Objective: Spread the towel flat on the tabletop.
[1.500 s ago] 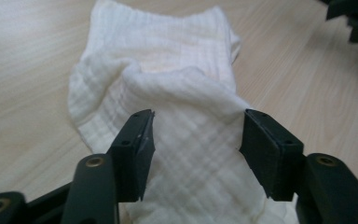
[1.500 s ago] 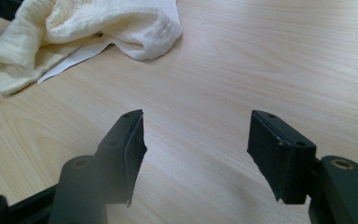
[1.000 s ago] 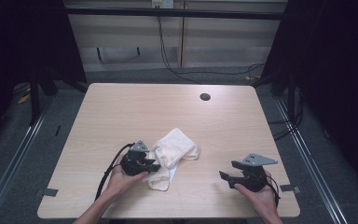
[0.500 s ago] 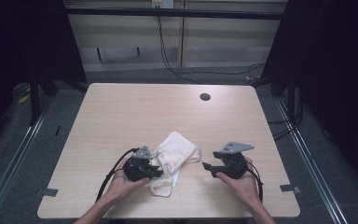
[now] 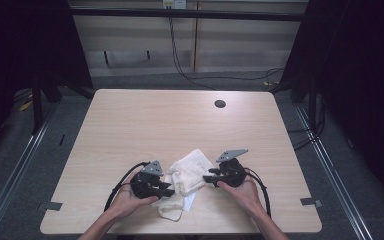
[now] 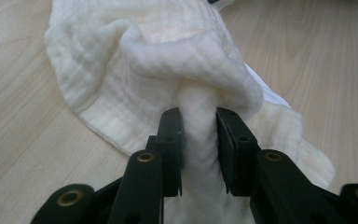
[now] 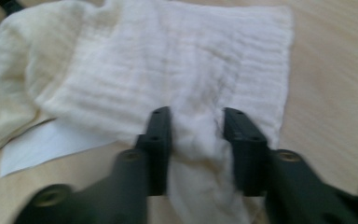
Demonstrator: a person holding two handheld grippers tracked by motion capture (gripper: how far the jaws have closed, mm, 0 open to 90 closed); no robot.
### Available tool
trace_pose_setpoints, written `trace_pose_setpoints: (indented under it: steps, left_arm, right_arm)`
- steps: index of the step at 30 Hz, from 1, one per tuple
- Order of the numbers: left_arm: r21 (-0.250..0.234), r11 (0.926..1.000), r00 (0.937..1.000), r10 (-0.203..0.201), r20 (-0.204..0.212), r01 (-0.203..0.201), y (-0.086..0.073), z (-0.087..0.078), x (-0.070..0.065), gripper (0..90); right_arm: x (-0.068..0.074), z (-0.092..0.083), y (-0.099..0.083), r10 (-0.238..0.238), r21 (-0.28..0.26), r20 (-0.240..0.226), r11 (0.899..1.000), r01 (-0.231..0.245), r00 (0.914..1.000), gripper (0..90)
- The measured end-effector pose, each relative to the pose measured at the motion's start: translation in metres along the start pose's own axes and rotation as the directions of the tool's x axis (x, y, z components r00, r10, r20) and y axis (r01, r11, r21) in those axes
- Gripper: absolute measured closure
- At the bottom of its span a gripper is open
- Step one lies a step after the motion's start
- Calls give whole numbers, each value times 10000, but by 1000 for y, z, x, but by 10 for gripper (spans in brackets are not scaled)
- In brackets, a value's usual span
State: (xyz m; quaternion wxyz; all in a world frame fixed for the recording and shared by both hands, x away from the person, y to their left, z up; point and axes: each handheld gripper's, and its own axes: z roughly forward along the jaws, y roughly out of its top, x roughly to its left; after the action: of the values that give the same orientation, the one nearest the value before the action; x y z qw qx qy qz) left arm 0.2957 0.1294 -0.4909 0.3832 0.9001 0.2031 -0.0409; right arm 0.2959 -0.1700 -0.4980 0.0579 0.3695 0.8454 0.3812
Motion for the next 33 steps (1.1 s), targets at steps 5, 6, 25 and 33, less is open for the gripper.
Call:
trace_pose_setpoints:
  steps: [5, 6, 25, 33]
  left_arm:
    - [-6, 10000, 10000, 22, -7, -22, -1, -5, 0, 702]
    - [19, 10000, 10000, 29, -24, -29, -1, -5, -1, 703]
    - [-1557, 9802, 9916, -1275, -218, 1226, -5, -47, 4, 601]
    - [-1593, 9750, 9864, -1614, -299, 1547, -15, -46, 12, 583]
  right_arm:
    - [12, -11, -8, -202, 134, 203, 9997, 199, 9996, 823]
    - [13, -13, -11, -166, 160, 121, 9997, 164, 9998, 824]
    - [2, -83, -18, 218, -939, 794, 9955, -143, 9966, 581]
    - [-51, -44, 2, 546, -470, 1040, 9976, -499, 9931, 661]
